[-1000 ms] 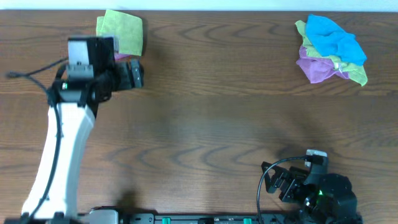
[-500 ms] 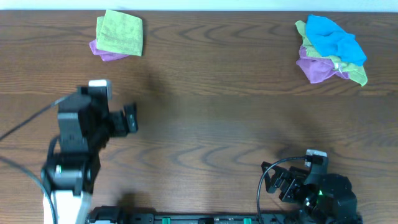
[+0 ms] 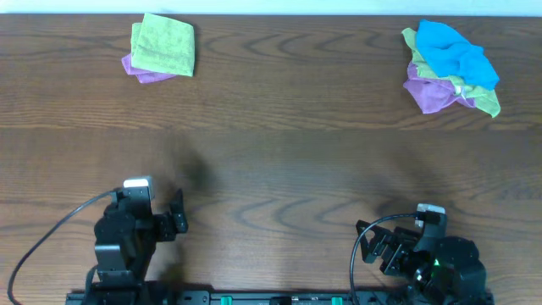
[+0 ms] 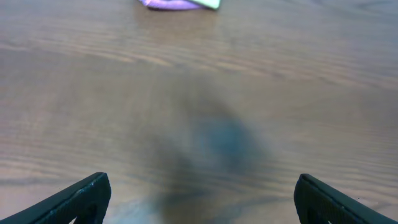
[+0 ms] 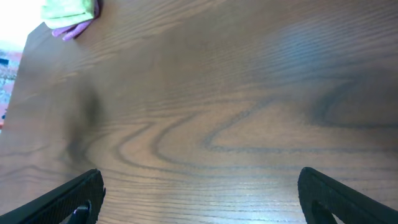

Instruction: Fold the cloth

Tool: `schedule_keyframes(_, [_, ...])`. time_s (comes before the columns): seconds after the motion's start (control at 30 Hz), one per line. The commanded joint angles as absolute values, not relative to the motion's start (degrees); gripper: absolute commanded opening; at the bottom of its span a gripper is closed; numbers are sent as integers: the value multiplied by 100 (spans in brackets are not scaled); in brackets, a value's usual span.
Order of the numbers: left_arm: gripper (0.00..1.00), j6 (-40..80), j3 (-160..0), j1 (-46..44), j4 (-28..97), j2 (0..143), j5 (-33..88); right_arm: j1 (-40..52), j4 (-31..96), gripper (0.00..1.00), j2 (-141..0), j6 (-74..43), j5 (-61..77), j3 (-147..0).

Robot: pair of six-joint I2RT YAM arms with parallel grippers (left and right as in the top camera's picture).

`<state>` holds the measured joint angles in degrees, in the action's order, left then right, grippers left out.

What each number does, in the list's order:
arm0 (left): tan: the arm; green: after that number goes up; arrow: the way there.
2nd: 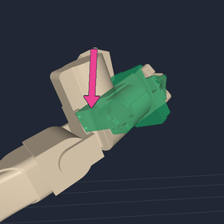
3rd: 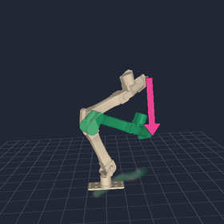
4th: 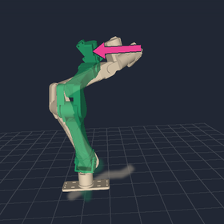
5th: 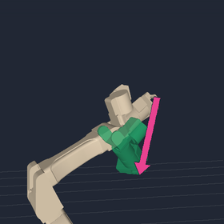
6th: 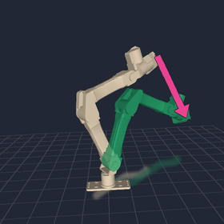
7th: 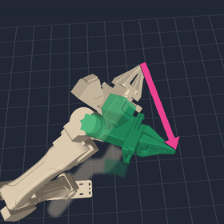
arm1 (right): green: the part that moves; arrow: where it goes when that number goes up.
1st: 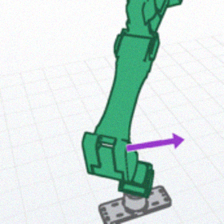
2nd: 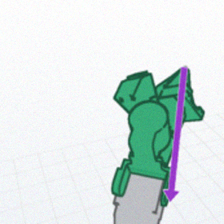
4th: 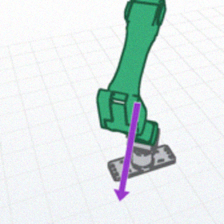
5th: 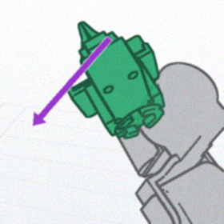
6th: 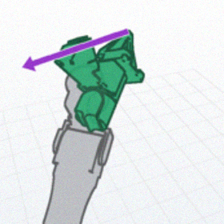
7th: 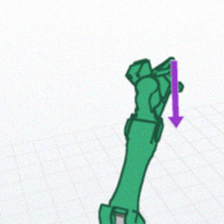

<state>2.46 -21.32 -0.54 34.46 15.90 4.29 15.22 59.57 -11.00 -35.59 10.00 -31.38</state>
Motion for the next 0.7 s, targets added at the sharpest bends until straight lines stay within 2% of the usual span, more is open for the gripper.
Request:
schedule_keyframes(0.0, [95, 126, -1990, -23, 3612, 1319, -34, 1492, 5964, 99, -1076, -3638, 941, -3133])
schedule_keyframes(0.67, [96, -329, -1651, -23, 4930, 314, -207, 1492, 5964, 99, -1076, -3638, 941, -3133])
